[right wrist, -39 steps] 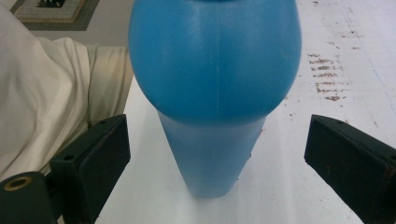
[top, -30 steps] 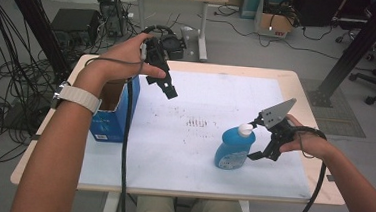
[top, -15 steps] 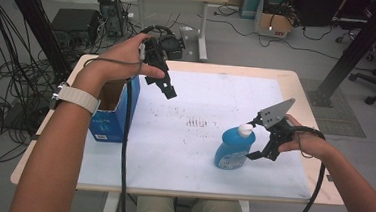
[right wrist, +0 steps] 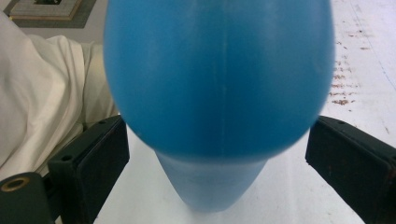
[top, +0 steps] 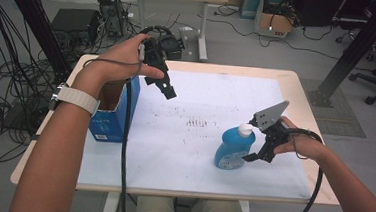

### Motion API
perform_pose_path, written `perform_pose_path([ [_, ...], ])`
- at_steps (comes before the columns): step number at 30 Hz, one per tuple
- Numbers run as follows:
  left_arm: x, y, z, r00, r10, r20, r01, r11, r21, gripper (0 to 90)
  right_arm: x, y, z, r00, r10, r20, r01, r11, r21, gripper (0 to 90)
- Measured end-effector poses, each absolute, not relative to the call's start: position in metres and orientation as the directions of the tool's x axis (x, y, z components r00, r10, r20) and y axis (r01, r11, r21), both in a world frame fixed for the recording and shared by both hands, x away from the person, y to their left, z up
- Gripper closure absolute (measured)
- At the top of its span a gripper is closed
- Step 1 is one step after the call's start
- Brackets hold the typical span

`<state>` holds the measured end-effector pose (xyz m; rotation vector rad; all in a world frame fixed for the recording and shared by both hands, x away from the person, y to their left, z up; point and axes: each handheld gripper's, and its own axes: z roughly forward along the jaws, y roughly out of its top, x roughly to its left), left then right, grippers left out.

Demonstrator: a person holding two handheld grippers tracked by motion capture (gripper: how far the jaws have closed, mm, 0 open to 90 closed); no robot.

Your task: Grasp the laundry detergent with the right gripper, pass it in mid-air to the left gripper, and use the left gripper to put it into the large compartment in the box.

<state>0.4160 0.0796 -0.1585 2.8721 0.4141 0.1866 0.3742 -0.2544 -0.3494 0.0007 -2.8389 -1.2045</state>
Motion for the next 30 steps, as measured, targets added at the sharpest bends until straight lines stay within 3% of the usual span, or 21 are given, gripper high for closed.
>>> perform_pose_path([
  [30,0.416,0.080,-0.159,0.950,0.297,0.098,0.265,-0.931,0.251,9.2,0.375,-0.246,-0.365,-0.998,-0.047,0.039,-0.001,0.655,0.756,9.6],
])
